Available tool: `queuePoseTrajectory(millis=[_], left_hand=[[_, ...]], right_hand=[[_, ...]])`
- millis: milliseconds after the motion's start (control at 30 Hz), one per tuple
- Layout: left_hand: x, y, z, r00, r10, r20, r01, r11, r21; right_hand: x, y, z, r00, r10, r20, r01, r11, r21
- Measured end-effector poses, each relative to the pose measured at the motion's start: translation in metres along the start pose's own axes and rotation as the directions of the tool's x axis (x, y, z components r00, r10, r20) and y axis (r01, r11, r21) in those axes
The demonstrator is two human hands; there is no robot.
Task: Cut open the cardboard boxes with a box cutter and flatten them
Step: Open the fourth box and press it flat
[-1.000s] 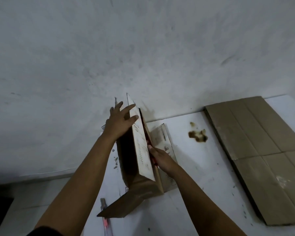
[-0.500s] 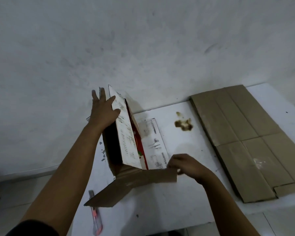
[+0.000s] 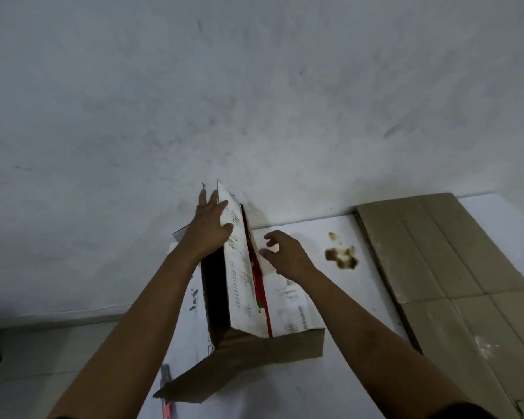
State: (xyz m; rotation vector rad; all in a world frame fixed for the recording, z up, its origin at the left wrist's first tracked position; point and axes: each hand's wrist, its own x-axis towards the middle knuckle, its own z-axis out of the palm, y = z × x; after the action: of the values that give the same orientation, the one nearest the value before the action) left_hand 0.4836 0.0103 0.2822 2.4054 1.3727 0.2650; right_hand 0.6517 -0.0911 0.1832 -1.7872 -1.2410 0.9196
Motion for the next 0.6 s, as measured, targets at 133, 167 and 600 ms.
queuePoseTrajectory(millis=[133, 167, 600], left_hand=[[-0.001, 0.001, 0.003, 1.0, 0.01, -0.026, -0.01, 1.0, -0.026], [-0.001, 0.001, 0.004, 0.999, 0.011, -0.035, -0.012, 0.999, -0.032], [0.006, -0.011, 0.002, 0.999, 0.024, -0.042, -0.027, 0.997, -0.079]], right_hand=[[0.04, -0.003, 0.019, 0.992, -0.091, -0.09, 0.087, 0.995, -0.05], [0.046, -0.001, 0.022, 0.991, -0.095, -0.099, 0.091, 0.995, -0.043], [0.107, 0.008, -0.01, 0.889, -0.03, -0.456, 0.064, 0.996, 0.059]])
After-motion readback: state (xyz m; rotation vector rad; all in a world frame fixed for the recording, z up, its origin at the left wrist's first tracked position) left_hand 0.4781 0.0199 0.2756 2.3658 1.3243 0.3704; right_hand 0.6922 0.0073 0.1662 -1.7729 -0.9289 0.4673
